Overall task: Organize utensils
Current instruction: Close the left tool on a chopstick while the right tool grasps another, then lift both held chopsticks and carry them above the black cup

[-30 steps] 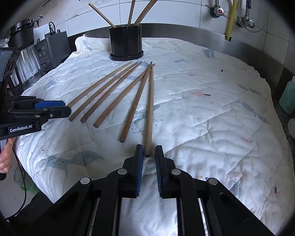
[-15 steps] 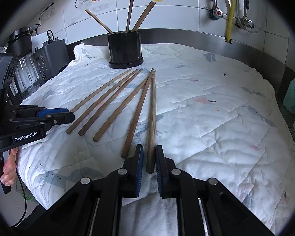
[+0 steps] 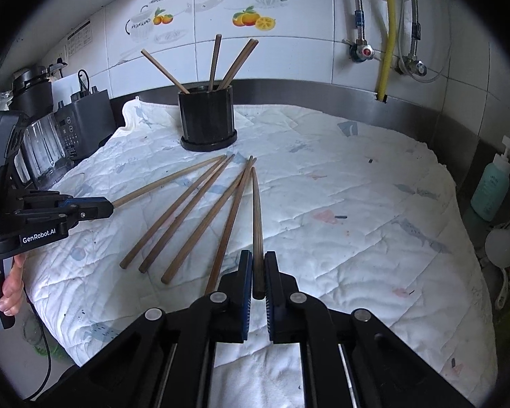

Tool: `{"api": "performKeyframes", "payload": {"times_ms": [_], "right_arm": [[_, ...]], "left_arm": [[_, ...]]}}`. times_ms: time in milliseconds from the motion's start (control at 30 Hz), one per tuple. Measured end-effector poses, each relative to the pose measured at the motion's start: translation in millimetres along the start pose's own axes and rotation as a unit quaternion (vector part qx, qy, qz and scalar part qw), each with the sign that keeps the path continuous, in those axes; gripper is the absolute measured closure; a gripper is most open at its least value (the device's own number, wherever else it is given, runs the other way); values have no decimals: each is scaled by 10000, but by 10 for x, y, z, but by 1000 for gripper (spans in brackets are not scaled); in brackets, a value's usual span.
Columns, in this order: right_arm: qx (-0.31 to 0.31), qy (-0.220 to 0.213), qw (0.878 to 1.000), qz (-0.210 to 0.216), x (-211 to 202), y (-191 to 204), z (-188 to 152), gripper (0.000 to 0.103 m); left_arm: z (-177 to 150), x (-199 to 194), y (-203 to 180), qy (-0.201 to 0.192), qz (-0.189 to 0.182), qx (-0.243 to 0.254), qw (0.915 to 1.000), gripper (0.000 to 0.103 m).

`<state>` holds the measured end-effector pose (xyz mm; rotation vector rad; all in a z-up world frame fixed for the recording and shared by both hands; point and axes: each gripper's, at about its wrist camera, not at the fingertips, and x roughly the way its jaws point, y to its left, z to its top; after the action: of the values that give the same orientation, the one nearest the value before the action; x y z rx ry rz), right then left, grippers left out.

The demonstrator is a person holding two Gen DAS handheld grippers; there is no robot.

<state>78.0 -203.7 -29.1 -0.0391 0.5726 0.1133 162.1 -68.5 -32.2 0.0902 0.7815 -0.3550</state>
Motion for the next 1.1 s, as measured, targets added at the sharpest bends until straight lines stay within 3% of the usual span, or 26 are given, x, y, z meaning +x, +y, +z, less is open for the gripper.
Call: {"api": "performKeyframes", "payload": {"times_ms": [433,1100], "right_arm": [[-217,-366,9991,-38,-158,-60,691,94],[-790,-449,9953,322,-312,175,1605,94]], "left_arm": [[491,-284,130,-138,-23,82,9999,97],[1350,-752,256,-622,173,427,9970,97]]}}
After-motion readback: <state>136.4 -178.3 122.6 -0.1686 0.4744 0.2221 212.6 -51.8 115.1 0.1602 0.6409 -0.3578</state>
